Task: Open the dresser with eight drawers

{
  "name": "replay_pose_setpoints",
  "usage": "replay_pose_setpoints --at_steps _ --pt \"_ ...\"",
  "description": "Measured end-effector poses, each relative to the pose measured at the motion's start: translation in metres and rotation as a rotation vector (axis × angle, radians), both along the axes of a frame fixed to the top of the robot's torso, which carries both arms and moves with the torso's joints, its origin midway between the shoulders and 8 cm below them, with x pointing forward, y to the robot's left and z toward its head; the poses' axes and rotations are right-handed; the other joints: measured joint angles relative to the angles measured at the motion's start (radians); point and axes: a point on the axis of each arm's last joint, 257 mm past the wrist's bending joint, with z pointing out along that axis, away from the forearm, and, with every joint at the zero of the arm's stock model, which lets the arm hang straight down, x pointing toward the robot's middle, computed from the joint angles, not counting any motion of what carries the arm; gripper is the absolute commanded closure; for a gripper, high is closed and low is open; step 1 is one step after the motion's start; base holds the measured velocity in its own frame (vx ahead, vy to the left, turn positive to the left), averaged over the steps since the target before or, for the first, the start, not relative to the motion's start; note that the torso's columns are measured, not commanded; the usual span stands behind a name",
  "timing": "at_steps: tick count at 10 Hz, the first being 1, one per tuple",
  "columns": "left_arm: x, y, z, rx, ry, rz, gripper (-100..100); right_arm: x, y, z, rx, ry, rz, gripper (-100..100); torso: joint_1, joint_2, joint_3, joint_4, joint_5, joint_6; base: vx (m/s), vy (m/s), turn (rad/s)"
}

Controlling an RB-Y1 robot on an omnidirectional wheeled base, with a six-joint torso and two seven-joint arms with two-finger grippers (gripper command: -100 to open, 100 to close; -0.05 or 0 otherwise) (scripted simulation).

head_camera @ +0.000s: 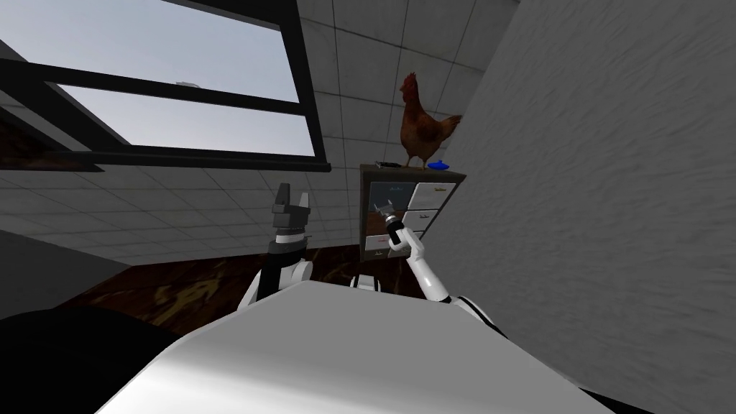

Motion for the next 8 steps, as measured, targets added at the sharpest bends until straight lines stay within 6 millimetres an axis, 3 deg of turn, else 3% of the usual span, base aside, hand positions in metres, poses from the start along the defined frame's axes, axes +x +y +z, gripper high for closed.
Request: replay_pose_setpoints --at_steps 8 --pt "0.000 0.000 0.000 0.000 0.000 0.000 0 0.048 0.007 0.020 -0.419 -0.141 -0.138 -100 0.000 0.000 0.000 0.000 0.000 0.000 -0.052 0.036 -0.087"
